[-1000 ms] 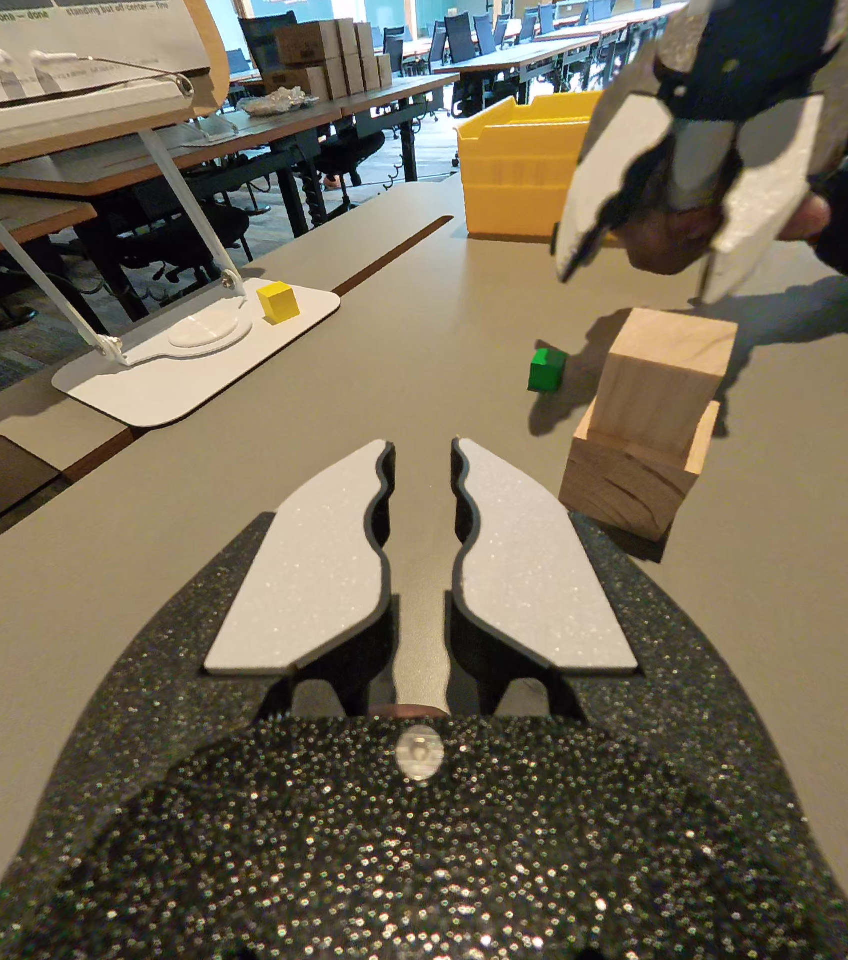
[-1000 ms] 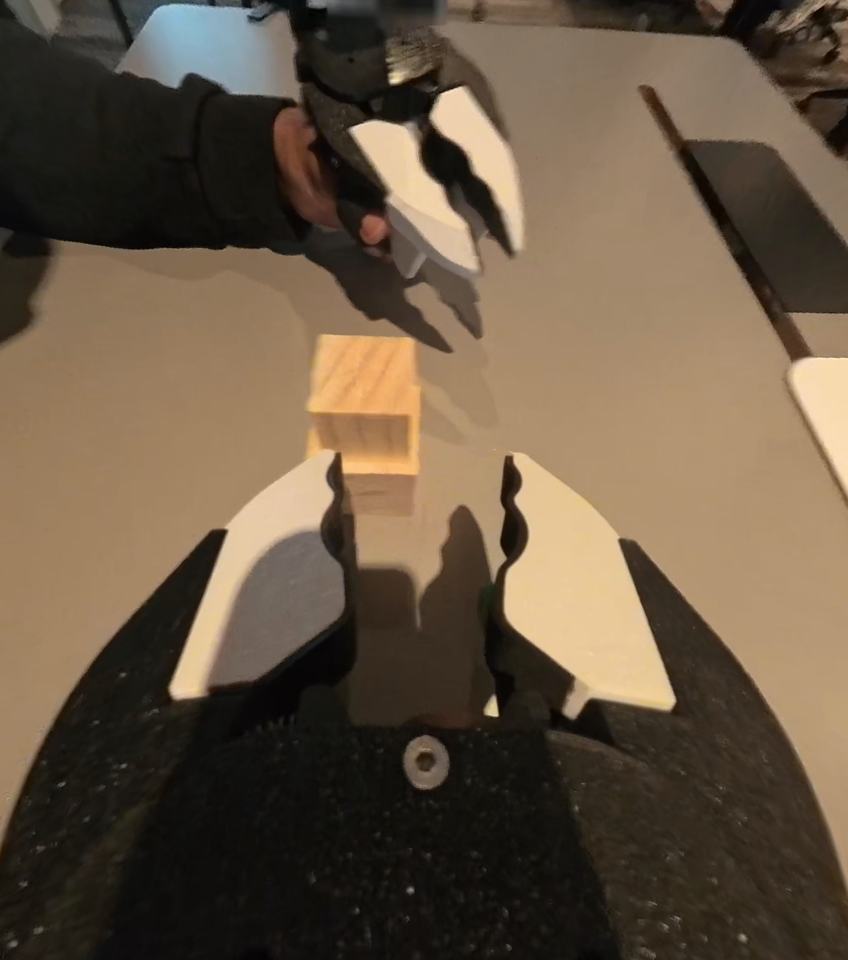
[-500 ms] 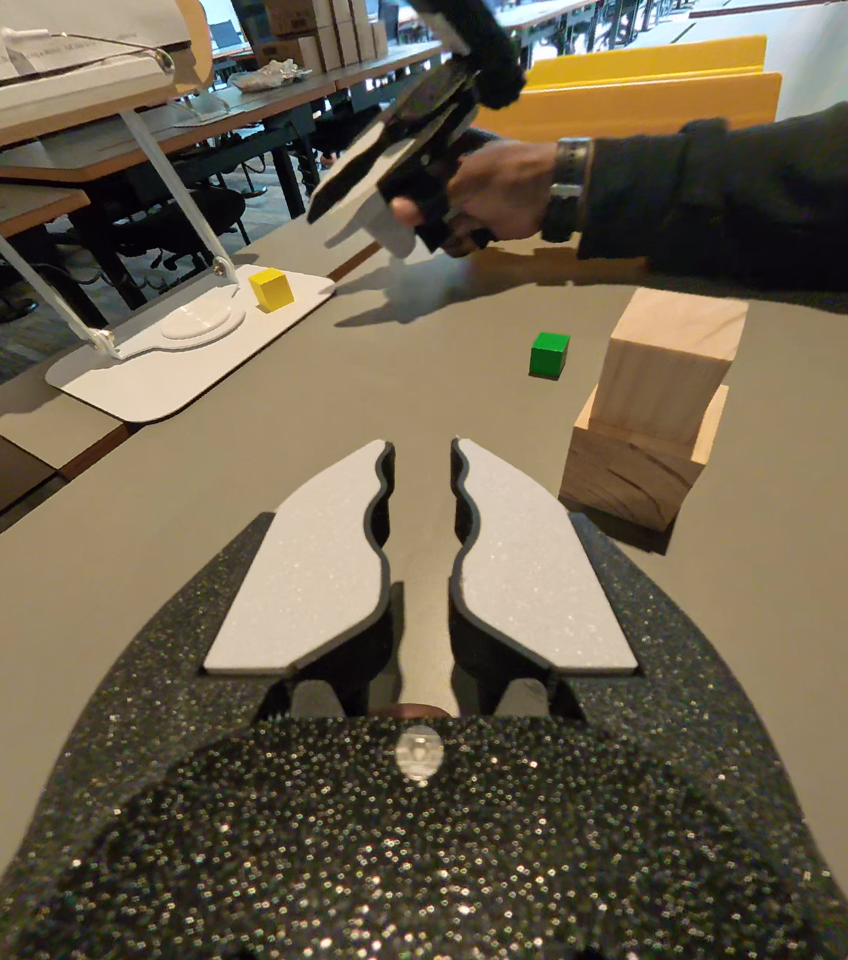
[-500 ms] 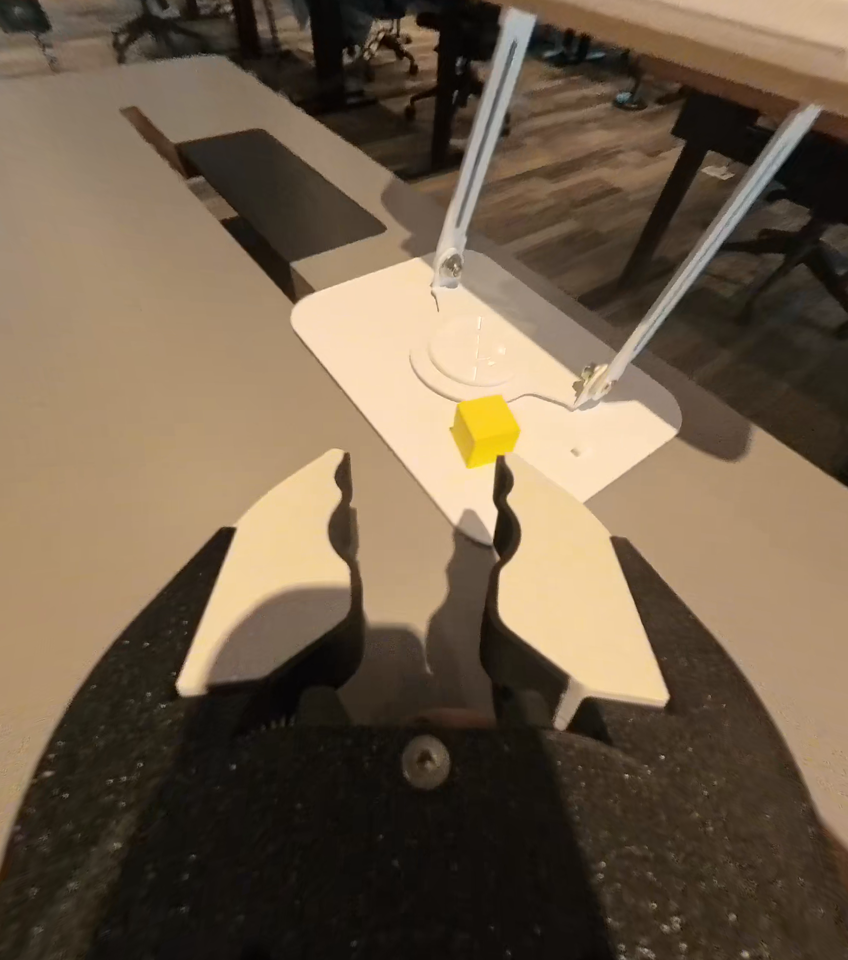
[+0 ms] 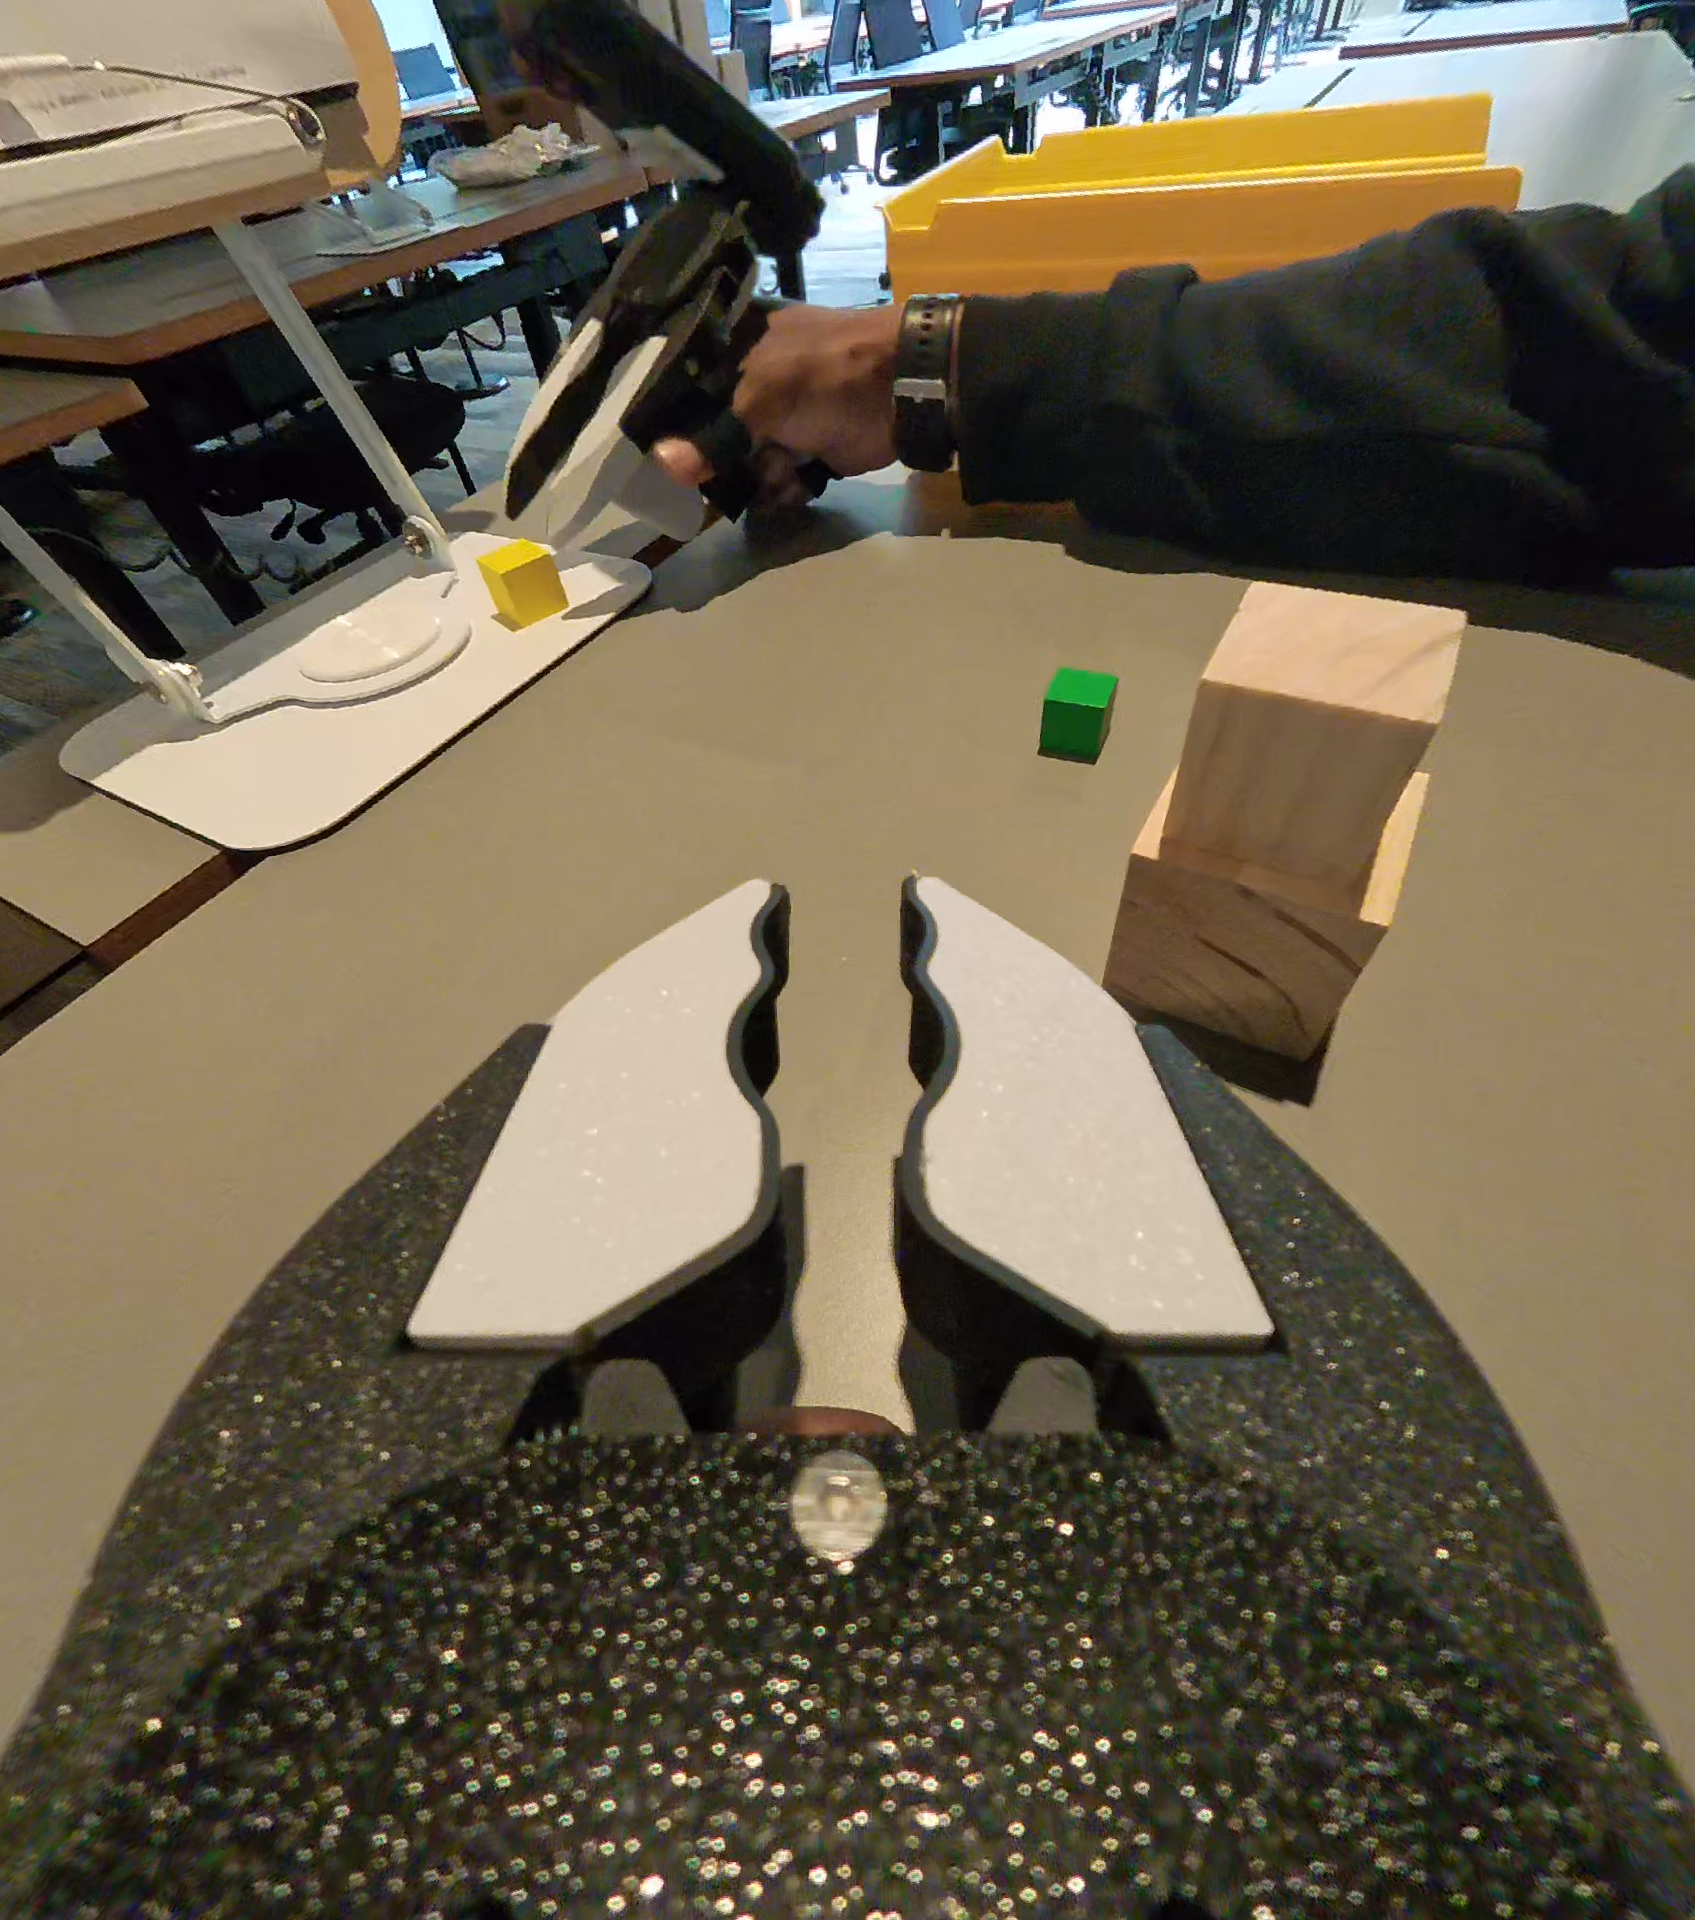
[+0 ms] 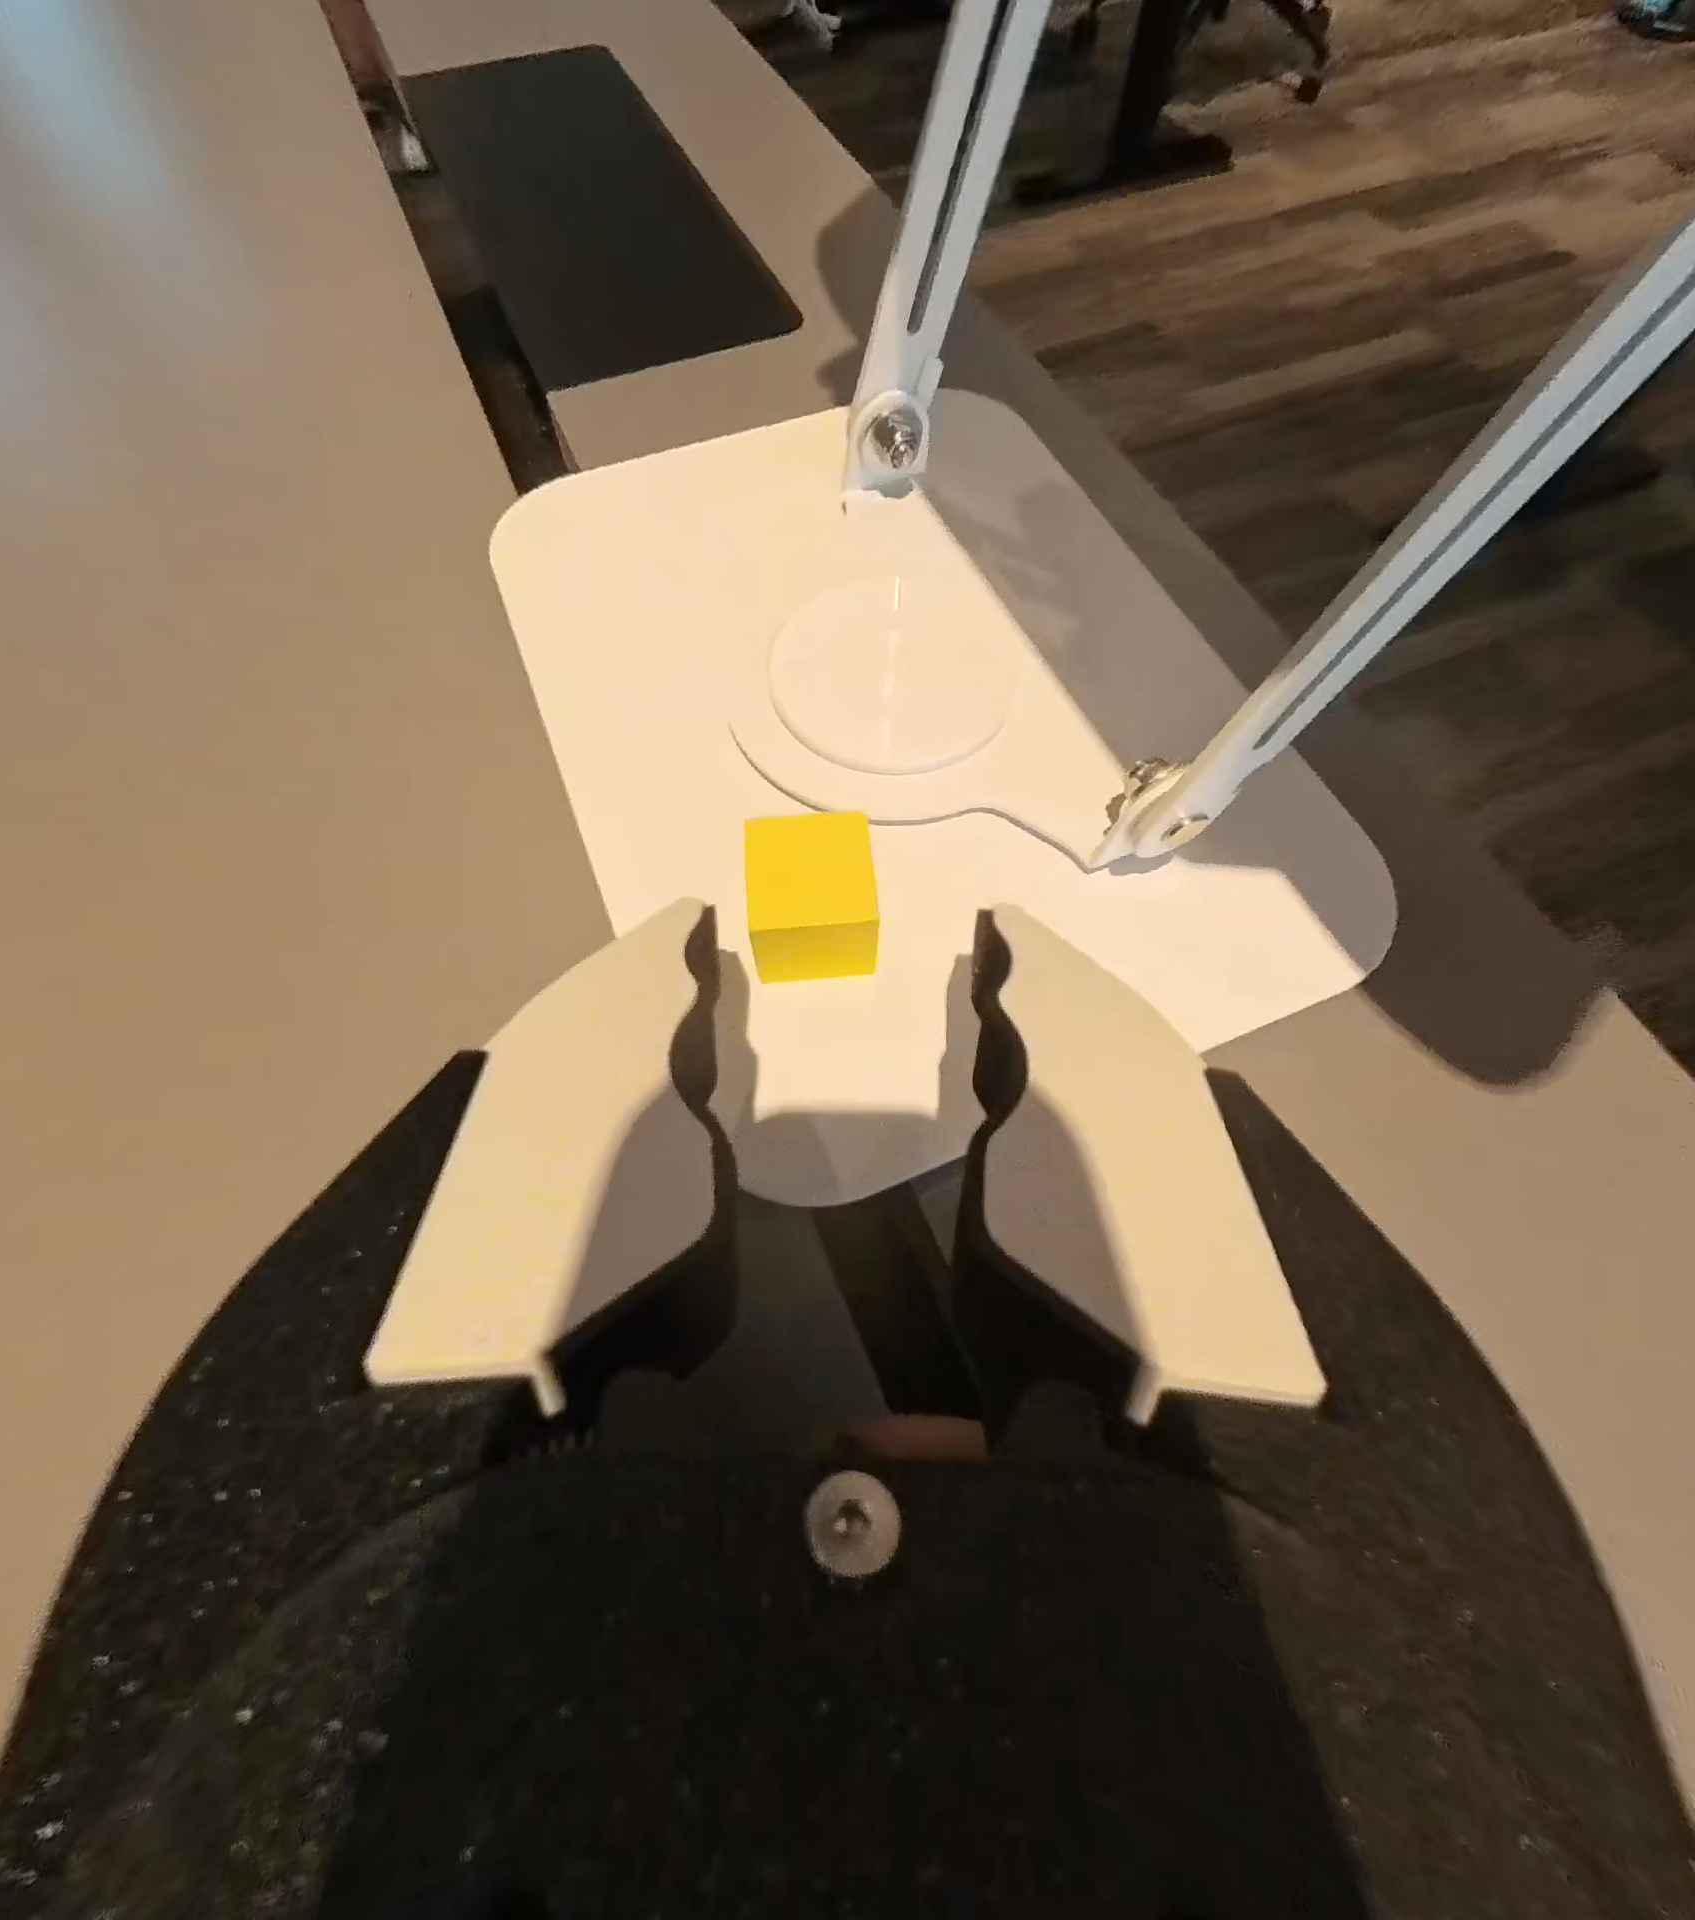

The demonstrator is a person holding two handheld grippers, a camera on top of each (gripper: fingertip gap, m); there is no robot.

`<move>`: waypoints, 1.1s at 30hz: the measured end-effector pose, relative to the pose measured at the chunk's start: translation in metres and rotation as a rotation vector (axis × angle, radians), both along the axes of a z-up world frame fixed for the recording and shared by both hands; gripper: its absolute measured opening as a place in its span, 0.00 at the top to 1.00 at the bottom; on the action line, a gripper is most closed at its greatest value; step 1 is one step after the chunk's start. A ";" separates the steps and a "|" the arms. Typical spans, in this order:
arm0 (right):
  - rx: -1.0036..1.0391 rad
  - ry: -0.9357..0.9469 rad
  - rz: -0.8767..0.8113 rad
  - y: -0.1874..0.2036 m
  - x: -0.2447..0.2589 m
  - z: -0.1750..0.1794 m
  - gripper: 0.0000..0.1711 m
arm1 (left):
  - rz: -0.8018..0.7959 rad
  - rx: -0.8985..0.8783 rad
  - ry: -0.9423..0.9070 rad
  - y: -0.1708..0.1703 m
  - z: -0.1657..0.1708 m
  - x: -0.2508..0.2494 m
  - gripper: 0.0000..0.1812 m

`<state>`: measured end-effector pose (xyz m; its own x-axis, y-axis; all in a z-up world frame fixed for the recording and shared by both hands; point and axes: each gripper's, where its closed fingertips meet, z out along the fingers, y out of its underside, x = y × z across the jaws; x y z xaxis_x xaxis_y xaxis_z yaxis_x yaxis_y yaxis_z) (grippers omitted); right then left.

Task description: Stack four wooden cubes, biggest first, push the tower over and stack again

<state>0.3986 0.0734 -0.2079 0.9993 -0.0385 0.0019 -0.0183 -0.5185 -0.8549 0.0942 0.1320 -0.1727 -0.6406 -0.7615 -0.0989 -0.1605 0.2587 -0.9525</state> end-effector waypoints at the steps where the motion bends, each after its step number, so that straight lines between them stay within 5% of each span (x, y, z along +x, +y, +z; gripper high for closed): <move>1: -0.004 0.005 0.008 0.000 -0.001 -0.001 0.73 | 0.000 0.000 0.001 0.000 0.000 0.000 0.89; 13: -0.177 -0.113 -0.042 0.006 0.003 -0.023 0.72 | 0.001 -0.020 0.000 0.001 0.002 0.000 0.89; 21: -0.162 -0.142 0.010 0.007 -0.006 -0.021 0.84 | -0.004 -0.026 -0.001 0.001 0.003 -0.001 0.89; 33: 0.101 -0.062 0.072 -0.012 -0.073 0.037 0.85 | -0.005 -0.020 -0.018 0.001 0.004 -0.002 0.90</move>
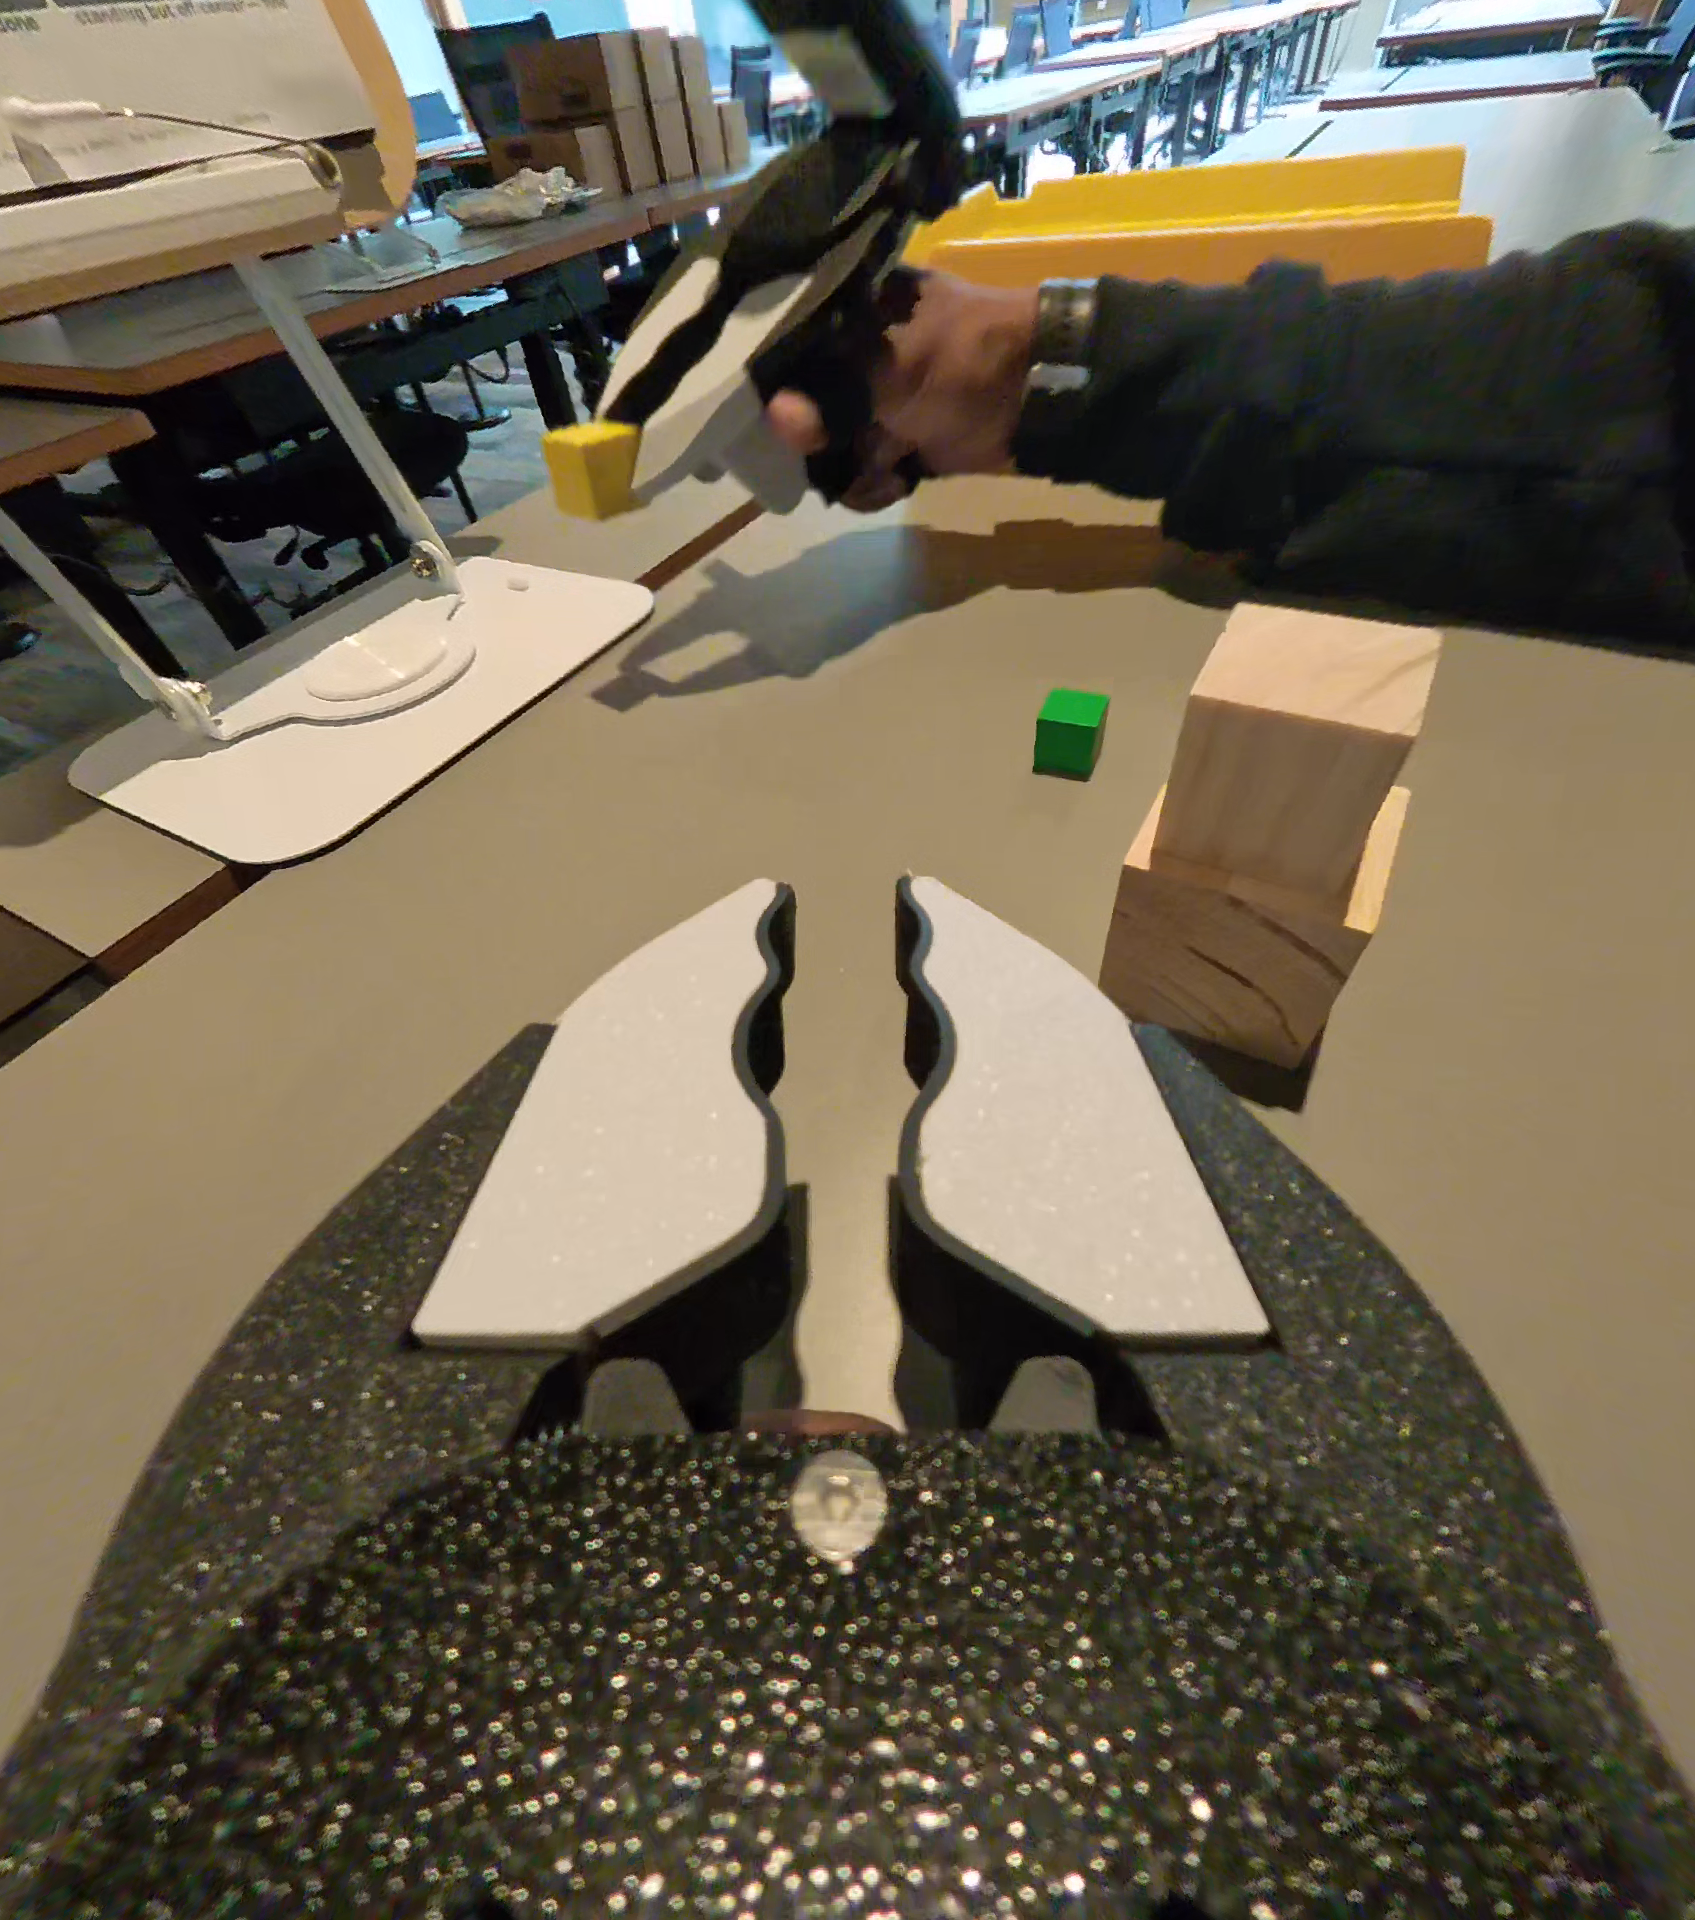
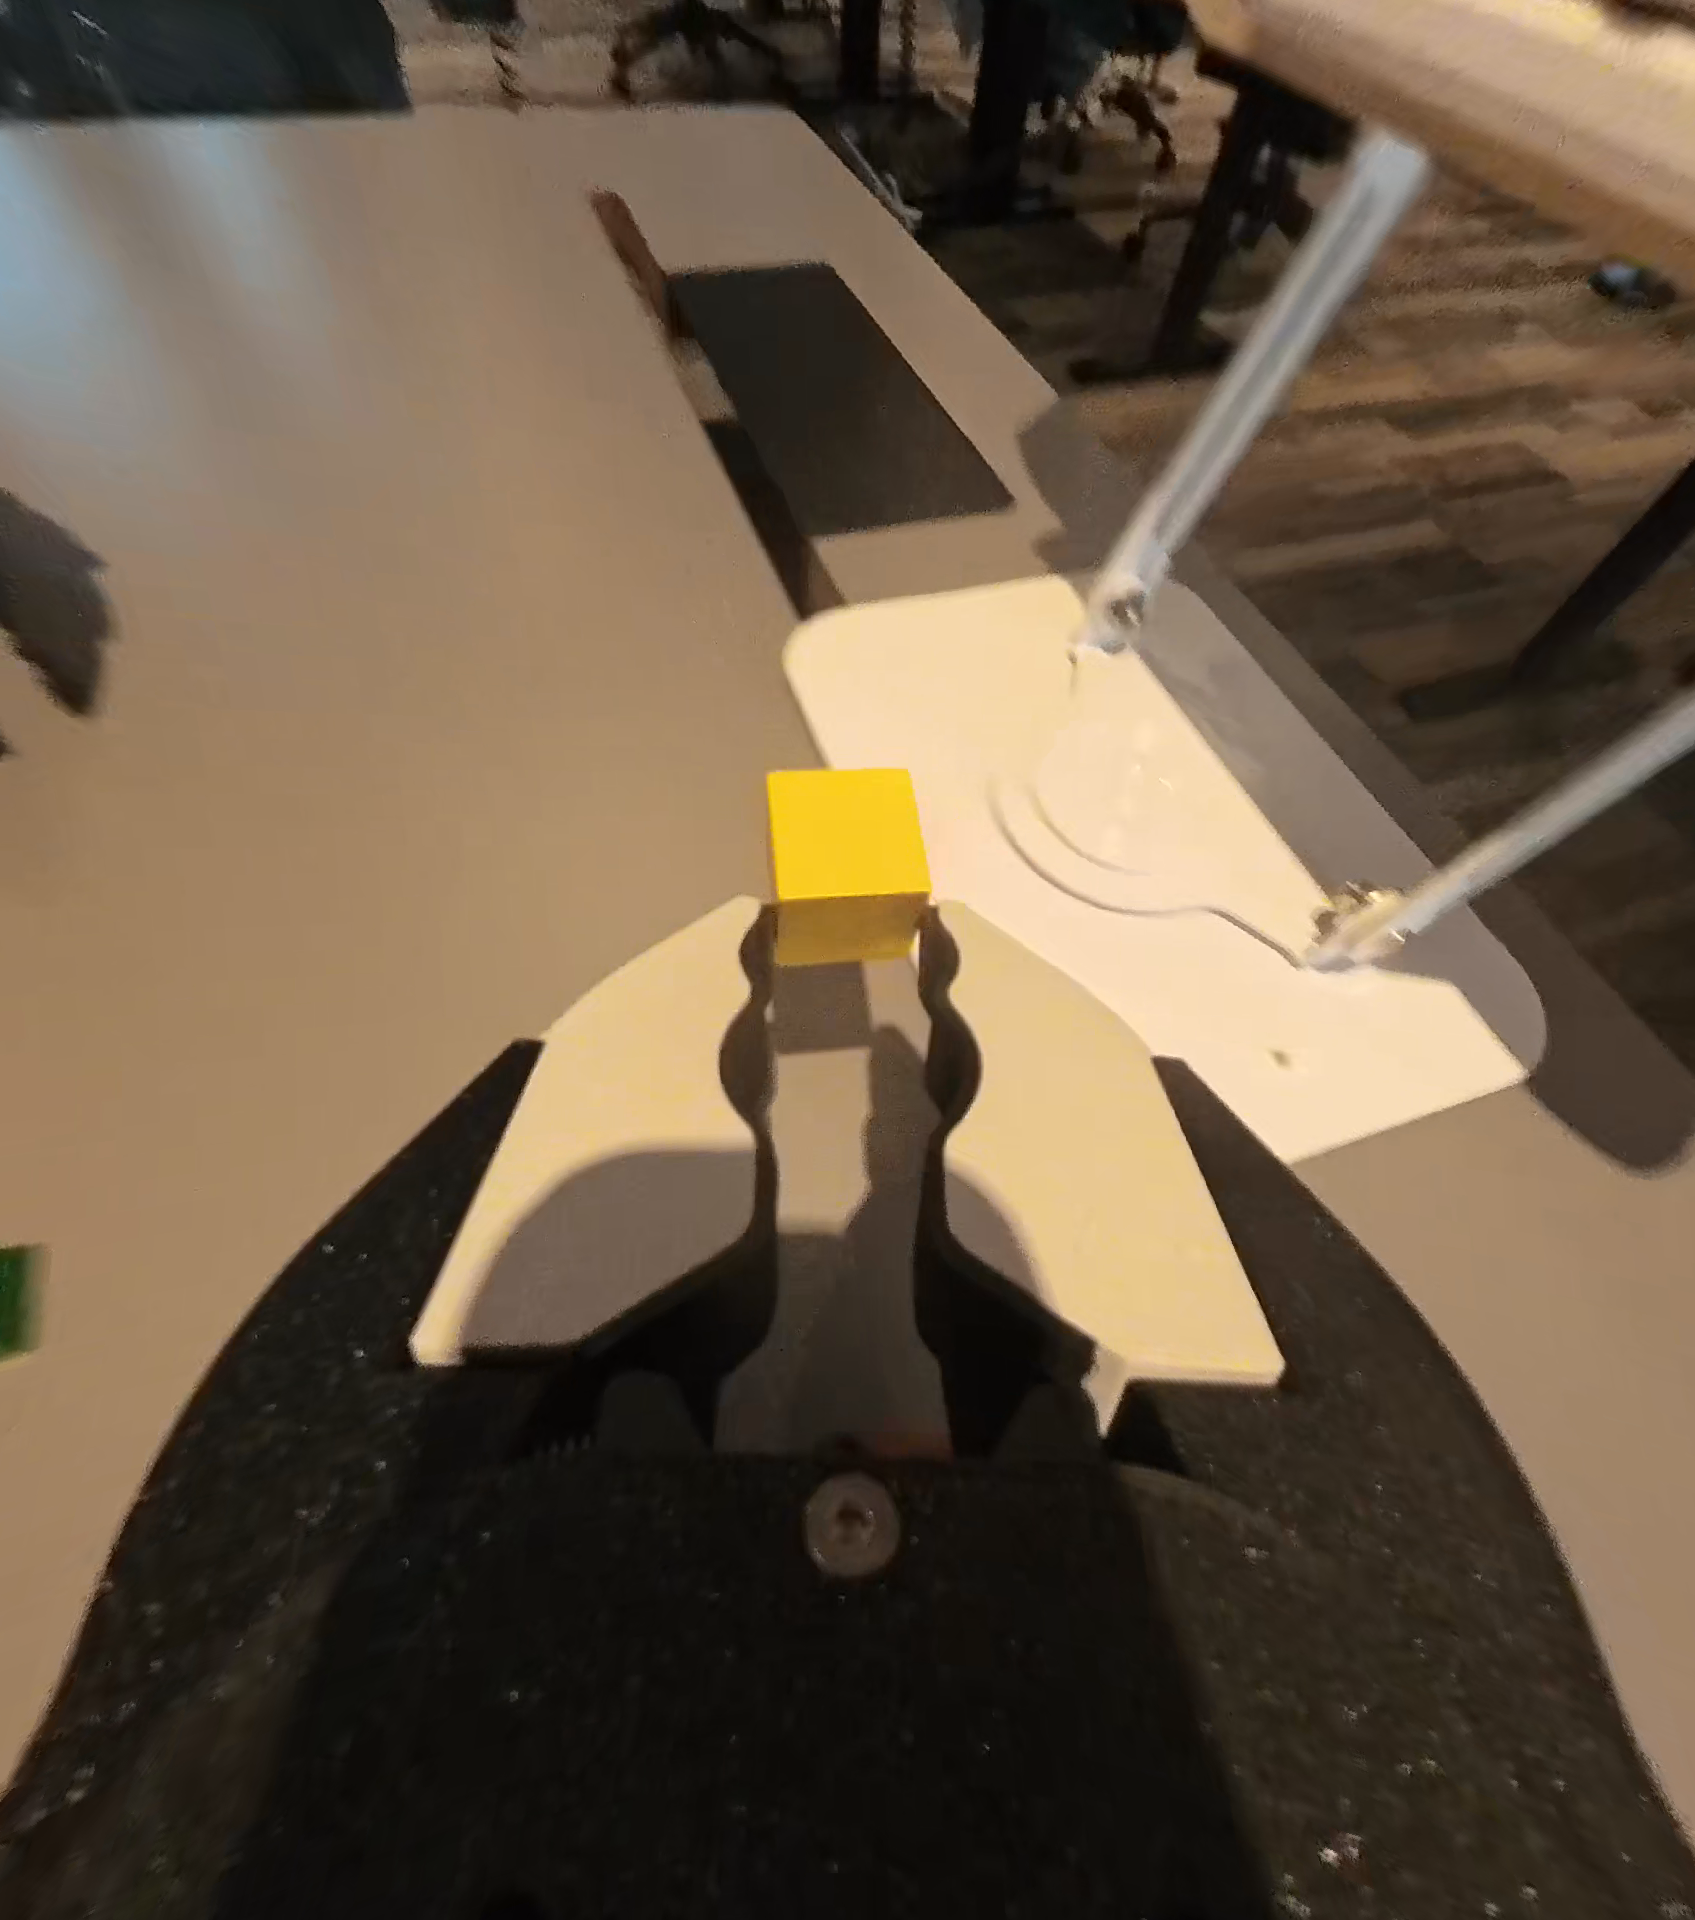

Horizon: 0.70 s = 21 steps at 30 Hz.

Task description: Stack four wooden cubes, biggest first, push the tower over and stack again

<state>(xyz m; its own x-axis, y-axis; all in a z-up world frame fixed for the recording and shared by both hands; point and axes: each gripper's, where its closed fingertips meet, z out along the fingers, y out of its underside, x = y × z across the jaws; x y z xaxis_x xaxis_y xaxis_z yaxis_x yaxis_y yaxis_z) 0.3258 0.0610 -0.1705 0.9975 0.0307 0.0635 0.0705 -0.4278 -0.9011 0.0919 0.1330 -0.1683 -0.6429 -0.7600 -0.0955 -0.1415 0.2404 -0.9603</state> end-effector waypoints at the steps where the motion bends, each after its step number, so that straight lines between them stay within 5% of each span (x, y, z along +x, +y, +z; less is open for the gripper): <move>1: 0.021 0.003 0.021 -0.001 -0.016 0.010 0.85 | 0.000 0.009 -0.003 -0.001 -0.001 0.000 0.90; 12: -0.018 0.000 0.156 -0.024 -0.213 0.062 0.85 | 0.035 0.083 0.007 0.000 -0.009 0.001 0.92; 21: -0.112 -0.036 0.208 -0.023 -0.263 0.051 0.85 | 0.035 0.130 0.014 -0.003 -0.014 0.002 0.92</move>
